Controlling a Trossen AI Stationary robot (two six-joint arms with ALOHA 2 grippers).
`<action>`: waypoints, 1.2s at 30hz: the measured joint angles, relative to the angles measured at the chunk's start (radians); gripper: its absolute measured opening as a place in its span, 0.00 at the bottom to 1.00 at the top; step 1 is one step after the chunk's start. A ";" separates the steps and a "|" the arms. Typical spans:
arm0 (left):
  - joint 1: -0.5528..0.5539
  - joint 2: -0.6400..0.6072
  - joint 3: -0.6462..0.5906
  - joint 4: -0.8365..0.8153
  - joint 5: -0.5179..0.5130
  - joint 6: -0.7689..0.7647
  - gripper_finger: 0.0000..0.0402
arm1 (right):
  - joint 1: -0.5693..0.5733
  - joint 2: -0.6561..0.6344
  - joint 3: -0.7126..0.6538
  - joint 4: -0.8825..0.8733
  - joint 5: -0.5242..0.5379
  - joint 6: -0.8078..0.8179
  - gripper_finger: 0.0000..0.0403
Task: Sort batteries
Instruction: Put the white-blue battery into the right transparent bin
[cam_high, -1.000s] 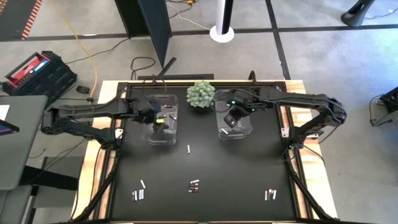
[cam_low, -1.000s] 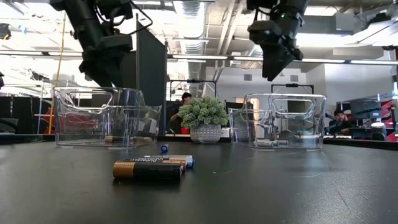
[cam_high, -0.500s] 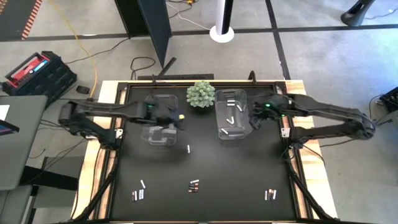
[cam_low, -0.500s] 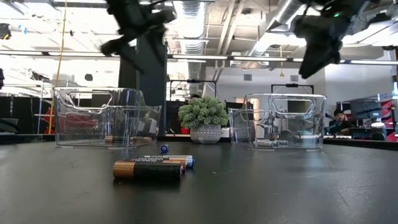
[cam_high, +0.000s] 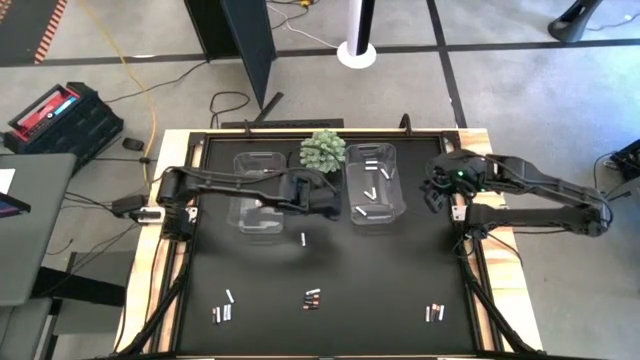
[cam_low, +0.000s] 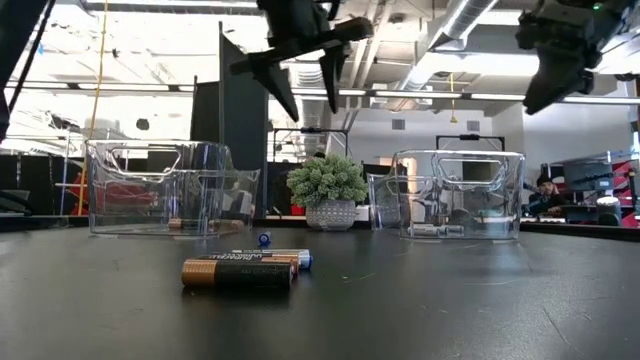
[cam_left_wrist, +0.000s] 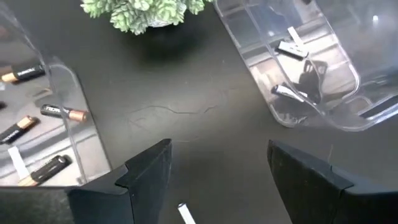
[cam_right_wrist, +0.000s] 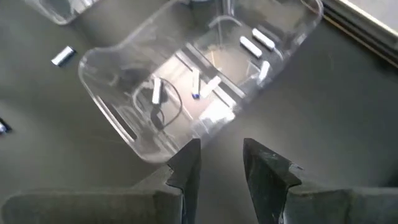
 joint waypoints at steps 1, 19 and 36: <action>0.000 0.013 0.019 -0.009 0.003 0.000 0.64 | 0.000 -0.005 0.000 -0.014 0.000 0.014 0.34; -0.113 0.215 0.090 -0.021 0.108 -0.441 0.64 | 0.002 -0.035 0.000 -0.063 0.000 -0.198 0.34; -0.145 0.293 0.075 -0.150 0.158 -0.734 0.64 | 0.002 -0.035 0.000 -0.078 0.001 -0.308 0.34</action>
